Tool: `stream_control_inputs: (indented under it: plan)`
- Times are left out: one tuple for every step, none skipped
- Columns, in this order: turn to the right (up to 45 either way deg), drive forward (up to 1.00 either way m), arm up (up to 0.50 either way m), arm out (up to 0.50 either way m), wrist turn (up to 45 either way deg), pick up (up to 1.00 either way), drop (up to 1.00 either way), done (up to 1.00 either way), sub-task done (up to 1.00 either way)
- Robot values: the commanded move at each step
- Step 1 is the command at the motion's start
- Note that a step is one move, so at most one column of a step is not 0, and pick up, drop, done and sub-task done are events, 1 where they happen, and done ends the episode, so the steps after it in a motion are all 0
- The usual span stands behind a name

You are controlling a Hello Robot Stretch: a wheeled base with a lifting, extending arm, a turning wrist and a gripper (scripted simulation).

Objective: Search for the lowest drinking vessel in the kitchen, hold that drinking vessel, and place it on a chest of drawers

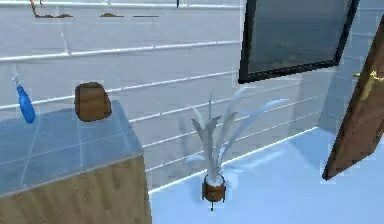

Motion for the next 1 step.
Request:
stream_control_inputs:
  plan:
    - [45.0, 0.0, 0.0, 0.0, 0.0, 0.0, 0.0, 0.0, 0.0]
